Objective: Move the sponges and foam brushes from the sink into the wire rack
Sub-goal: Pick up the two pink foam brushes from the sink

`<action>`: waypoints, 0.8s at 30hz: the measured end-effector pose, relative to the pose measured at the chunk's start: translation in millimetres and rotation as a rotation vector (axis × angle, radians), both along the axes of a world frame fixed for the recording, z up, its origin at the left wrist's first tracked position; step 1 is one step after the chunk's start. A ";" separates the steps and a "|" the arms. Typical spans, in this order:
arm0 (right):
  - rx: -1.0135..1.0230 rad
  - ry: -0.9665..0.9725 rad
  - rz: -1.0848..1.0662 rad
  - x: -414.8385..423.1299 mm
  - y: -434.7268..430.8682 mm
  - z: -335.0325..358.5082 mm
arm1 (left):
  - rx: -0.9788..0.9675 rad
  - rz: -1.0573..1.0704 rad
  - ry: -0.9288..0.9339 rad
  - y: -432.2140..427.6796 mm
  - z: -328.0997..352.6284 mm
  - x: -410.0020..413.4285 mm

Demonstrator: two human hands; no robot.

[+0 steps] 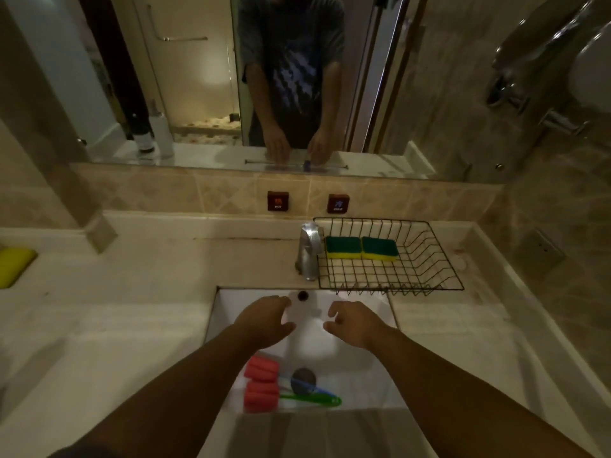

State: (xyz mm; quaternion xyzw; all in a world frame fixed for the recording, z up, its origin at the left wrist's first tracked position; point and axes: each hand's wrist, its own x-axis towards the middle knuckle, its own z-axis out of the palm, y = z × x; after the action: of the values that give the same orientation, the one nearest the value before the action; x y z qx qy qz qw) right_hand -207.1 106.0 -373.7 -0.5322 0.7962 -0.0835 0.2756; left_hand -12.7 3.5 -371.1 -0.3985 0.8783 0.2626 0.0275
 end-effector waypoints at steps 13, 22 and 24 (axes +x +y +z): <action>0.135 -0.074 0.149 28.4 27.5 -99.0 | 0.189 0.070 -0.118 33.7 -76.5 21.8; 0.222 -0.132 0.156 27.4 32.4 -145.8 | 0.268 0.049 -0.135 54.3 -113.2 16.8; 0.227 -0.131 0.157 24.9 31.9 -155.1 | 0.289 0.054 -0.159 57.9 -122.9 13.6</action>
State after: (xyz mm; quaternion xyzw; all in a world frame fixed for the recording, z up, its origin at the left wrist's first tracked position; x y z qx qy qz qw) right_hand -182.2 137.9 -528.8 -0.5516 0.7367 -0.0056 0.3912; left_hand 0.8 61.4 -494.0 -0.4333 0.8155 0.3546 0.1467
